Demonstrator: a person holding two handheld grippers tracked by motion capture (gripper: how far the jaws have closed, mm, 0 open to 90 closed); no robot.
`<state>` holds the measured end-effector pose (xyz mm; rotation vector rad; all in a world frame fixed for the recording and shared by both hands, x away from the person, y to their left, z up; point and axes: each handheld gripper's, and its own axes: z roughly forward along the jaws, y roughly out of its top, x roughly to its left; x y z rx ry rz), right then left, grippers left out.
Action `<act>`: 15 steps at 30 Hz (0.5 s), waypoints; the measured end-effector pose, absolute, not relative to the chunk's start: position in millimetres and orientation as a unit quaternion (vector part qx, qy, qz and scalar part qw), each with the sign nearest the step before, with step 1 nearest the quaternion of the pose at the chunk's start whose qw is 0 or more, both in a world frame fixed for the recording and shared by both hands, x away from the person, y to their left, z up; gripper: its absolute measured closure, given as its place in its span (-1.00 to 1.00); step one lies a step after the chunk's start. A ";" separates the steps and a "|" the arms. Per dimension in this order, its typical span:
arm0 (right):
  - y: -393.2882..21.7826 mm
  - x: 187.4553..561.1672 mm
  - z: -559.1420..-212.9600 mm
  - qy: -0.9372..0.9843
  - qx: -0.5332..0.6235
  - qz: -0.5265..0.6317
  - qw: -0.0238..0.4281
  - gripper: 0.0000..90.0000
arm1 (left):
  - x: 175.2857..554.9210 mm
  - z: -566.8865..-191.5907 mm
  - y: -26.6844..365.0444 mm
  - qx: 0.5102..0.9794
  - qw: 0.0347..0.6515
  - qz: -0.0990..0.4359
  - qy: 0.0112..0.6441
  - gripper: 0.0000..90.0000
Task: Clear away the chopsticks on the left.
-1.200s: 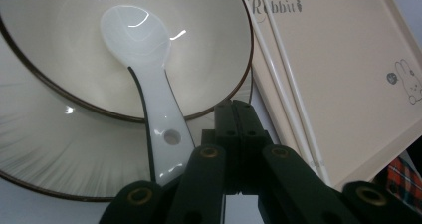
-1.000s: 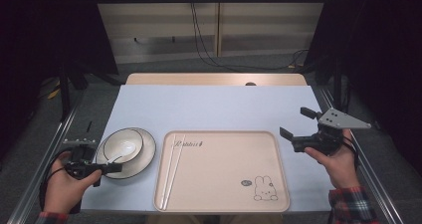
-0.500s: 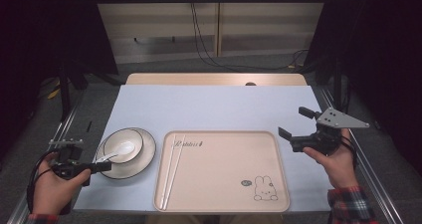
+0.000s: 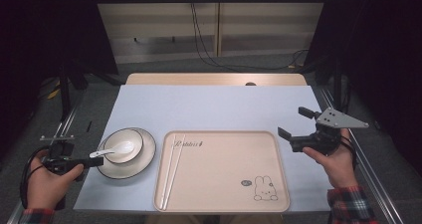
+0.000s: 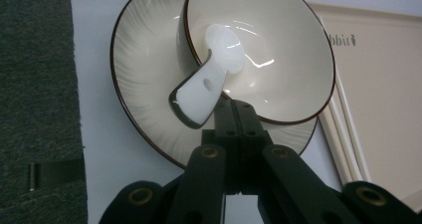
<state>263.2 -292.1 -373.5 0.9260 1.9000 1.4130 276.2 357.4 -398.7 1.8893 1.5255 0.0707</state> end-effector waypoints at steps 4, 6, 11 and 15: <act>-292.1 263.2 -373.4 0.714 0.347 0.532 0.295 -0.93 | 280.9 -397.1 357.3 0.730 0.347 0.038 0.587 1.00; -292.5 263.4 -373.6 0.715 0.346 0.532 0.293 -0.93 | 283.7 -396.7 356.7 0.728 0.348 0.039 0.589 1.00; -292.8 263.5 -373.5 0.715 0.346 0.533 0.293 -0.93 | 292.7 -395.3 353.2 0.732 0.340 0.051 0.588 1.00; -293.6 263.6 -373.3 0.714 0.345 0.534 0.295 -0.93 | 296.0 -394.3 352.6 0.731 0.338 0.056 0.589 1.00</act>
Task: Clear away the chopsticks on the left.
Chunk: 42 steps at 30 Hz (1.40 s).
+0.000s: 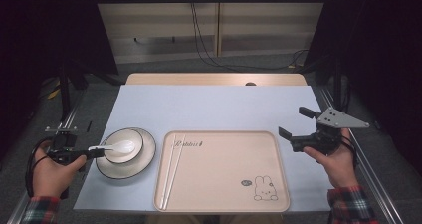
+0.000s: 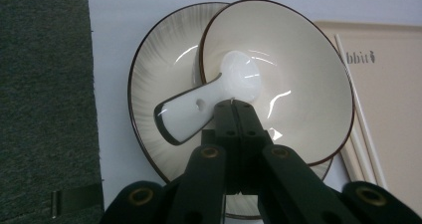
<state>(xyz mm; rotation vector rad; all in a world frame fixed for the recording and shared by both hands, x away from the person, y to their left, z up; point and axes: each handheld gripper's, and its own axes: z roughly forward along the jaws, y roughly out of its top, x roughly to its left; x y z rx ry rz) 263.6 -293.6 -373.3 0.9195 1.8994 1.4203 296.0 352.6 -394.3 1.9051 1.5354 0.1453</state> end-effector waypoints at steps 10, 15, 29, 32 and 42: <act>-294.2 263.2 -373.1 0.713 0.346 0.533 0.295 -0.93 | 307.5 -388.7 349.9 0.728 0.344 0.081 0.587 1.00; -294.4 263.2 -373.1 0.713 0.347 0.533 0.296 -0.93 | 311.8 -390.3 347.3 0.725 0.344 0.089 0.590 1.00; -294.2 262.4 -372.7 0.711 0.350 0.532 0.299 -0.93 | 304.5 -388.5 349.1 0.712 0.365 0.091 0.593 0.98; -294.1 262.5 -372.7 0.712 0.348 0.532 0.299 -0.93 | 299.9 -388.8 350.7 0.715 0.356 0.088 0.596 0.98; -293.3 262.4 -371.9 0.712 0.345 0.535 0.297 -0.93 | 299.7 -393.1 357.9 0.711 0.340 0.098 0.607 1.00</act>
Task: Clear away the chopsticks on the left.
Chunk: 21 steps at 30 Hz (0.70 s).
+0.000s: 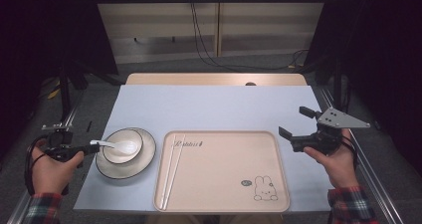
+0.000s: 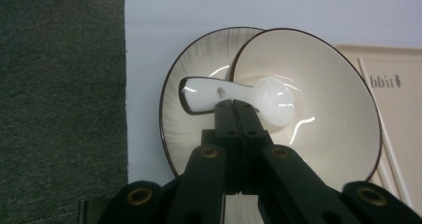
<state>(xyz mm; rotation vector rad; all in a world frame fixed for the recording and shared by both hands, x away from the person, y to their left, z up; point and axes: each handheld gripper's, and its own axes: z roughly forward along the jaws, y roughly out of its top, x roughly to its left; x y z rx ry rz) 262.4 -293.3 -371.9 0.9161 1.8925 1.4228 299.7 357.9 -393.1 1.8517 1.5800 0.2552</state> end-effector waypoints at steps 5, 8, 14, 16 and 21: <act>-293.7 262.5 -372.0 0.711 0.345 0.535 0.297 -0.93 | 307.5 -396.1 352.3 0.710 0.342 0.108 0.606 1.00; -294.4 262.1 -371.7 0.710 0.346 0.536 0.298 -0.93 | 310.4 -395.6 349.6 0.711 0.345 0.114 0.603 1.00; -295.9 262.2 -371.7 0.710 0.346 0.537 0.297 -0.93 | 303.1 -390.2 352.3 0.701 0.348 0.116 0.612 0.92; -295.1 262.3 -371.6 0.709 0.346 0.537 0.297 -0.93 | 300.1 -389.8 353.9 0.690 0.355 0.118 0.620 0.80; -294.1 262.1 -371.0 0.712 0.342 0.535 0.300 -0.93 | 296.2 -391.4 358.3 0.671 0.365 0.118 0.634 0.47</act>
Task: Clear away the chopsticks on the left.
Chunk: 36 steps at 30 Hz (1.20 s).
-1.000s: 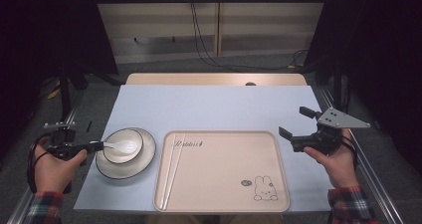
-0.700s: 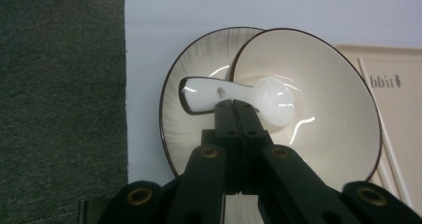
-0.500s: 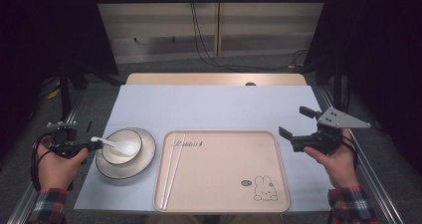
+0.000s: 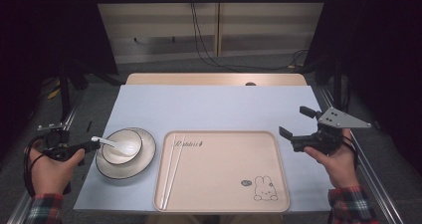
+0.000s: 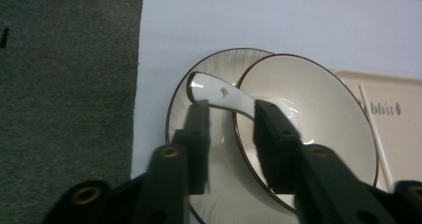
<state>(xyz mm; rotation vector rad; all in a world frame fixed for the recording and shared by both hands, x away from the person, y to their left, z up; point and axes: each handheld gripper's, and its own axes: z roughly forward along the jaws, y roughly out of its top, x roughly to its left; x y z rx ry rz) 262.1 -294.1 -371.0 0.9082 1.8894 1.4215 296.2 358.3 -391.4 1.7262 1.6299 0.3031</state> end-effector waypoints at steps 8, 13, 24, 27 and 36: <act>-294.7 261.8 -370.6 0.710 0.346 0.534 0.301 -0.93 | 307.0 -405.5 351.3 0.662 0.375 0.121 0.638 0.29; -294.3 262.3 -370.9 0.711 0.344 0.534 0.301 -0.93 | 315.8 -411.8 348.2 0.650 0.385 0.126 0.642 0.27; -293.8 262.4 -371.6 0.713 0.343 0.534 0.298 -0.93 | 325.4 -419.7 346.6 0.626 0.413 0.133 0.648 0.28; -294.7 262.5 -371.6 0.713 0.345 0.533 0.298 -0.93 | 325.7 -419.4 346.3 0.619 0.428 0.136 0.645 0.47; -295.6 261.9 -371.0 0.711 0.346 0.534 0.299 -0.93 | 325.6 -412.3 336.3 0.594 0.472 0.121 0.641 0.89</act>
